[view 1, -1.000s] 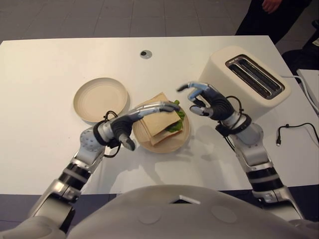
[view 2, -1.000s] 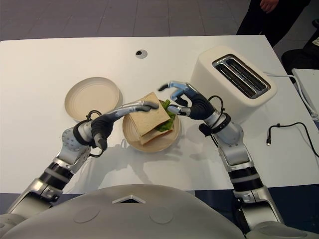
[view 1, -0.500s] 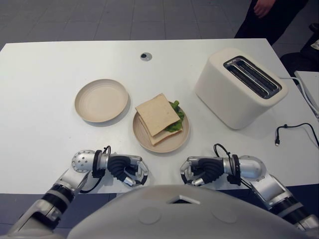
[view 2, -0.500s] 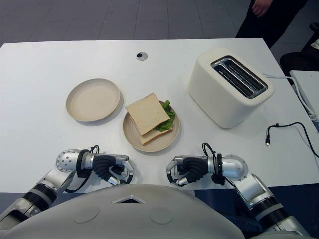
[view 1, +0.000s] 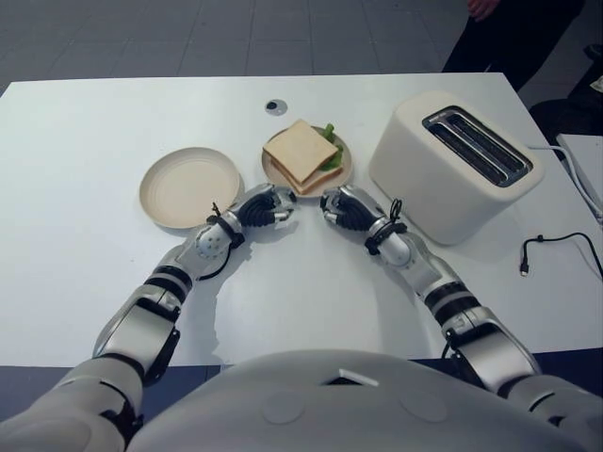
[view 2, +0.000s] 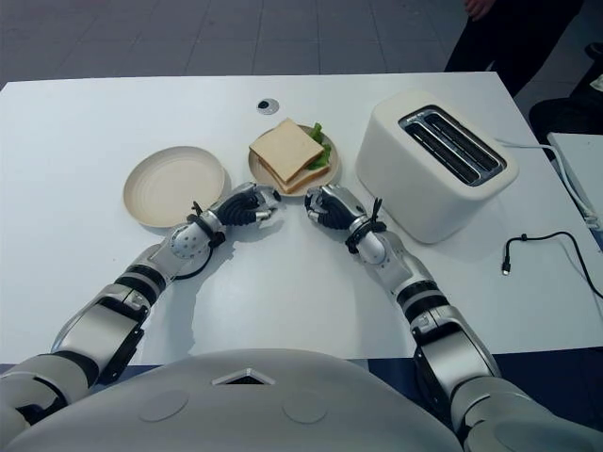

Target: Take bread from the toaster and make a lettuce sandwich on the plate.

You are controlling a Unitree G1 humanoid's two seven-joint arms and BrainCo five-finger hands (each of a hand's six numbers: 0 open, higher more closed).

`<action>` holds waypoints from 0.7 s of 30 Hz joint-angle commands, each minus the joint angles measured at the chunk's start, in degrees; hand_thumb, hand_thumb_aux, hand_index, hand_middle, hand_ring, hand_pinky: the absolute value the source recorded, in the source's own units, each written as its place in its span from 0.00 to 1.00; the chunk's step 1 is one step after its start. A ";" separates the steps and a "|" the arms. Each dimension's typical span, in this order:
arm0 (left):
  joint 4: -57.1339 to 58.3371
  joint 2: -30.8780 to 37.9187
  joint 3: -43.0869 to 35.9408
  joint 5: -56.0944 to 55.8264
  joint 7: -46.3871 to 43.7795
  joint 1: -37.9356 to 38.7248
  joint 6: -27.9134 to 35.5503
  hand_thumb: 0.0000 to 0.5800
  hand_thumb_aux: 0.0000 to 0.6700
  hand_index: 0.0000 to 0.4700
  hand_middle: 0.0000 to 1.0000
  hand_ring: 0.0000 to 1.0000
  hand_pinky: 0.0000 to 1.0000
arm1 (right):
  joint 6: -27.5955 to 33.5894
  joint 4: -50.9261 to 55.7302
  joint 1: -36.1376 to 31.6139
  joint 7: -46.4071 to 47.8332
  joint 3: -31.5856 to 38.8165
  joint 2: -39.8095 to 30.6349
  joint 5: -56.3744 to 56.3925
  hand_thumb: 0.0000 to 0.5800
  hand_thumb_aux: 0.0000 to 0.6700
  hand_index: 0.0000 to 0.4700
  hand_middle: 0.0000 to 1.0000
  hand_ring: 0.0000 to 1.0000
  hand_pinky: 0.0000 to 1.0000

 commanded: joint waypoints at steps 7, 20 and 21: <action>-41.50 -3.30 3.54 -43.19 -17.21 15.93 -7.82 0.00 0.00 0.00 0.00 0.00 0.00 | -16.75 -29.73 11.37 6.02 -8.80 0.97 33.34 0.00 0.00 0.00 0.00 0.00 0.00; -46.33 -7.25 9.21 -38.62 -22.13 18.97 -2.30 0.00 0.00 0.00 0.00 0.00 0.00 | -12.18 -37.87 15.98 15.47 -10.53 4.19 35.75 0.00 0.00 0.00 0.00 0.00 0.00; -46.39 -7.53 9.53 -38.41 -22.37 19.07 -2.20 0.00 0.00 0.00 0.00 0.00 0.00 | -12.07 -37.99 16.01 15.82 -10.84 4.35 35.84 0.00 0.00 0.00 0.00 0.00 0.00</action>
